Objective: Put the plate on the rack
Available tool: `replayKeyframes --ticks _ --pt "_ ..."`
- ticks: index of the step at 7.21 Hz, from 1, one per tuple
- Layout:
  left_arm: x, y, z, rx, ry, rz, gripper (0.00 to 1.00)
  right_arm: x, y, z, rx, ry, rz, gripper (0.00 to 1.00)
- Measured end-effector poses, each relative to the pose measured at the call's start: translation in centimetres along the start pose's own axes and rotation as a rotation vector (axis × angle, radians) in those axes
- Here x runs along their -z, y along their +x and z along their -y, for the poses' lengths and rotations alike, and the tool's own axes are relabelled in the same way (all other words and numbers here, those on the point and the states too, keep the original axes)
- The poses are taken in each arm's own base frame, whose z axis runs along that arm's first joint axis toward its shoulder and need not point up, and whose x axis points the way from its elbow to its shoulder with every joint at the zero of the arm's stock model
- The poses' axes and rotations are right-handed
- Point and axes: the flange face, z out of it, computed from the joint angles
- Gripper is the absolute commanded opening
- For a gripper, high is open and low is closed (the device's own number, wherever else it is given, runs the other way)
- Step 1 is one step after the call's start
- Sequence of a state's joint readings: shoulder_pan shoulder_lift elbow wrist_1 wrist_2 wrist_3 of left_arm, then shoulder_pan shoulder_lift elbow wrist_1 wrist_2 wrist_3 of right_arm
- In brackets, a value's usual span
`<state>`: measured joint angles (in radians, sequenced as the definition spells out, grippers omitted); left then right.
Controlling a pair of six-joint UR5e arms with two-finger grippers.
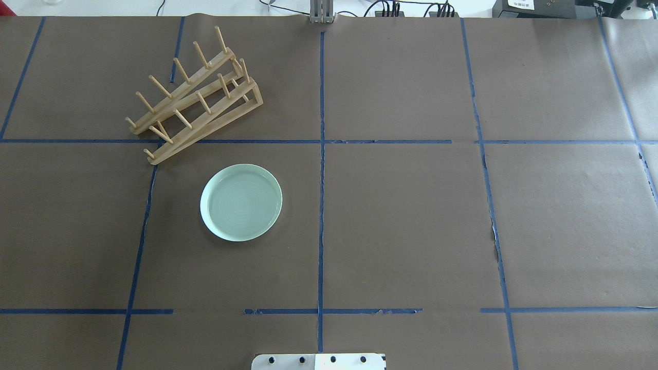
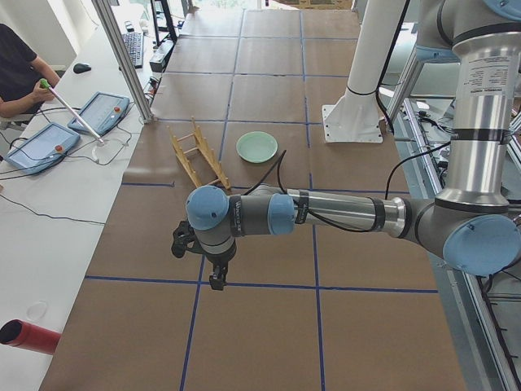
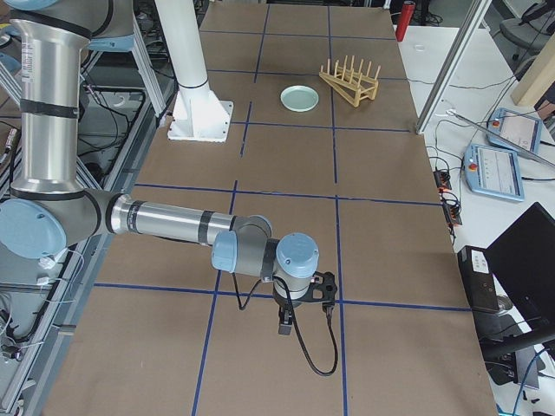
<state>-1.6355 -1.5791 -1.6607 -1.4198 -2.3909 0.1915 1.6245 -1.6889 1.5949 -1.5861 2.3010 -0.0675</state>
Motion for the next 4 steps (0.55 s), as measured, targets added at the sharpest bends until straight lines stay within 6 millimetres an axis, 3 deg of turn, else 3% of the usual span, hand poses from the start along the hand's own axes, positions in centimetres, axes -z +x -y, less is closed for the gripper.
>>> replayKeyframes --ticks 4 --pt "-0.39 -0.29 -0.88 0.005 -0.005 -0.004 1.00 -0.02 0.02 -0.01 0.000 0.000 0.000 1.00"
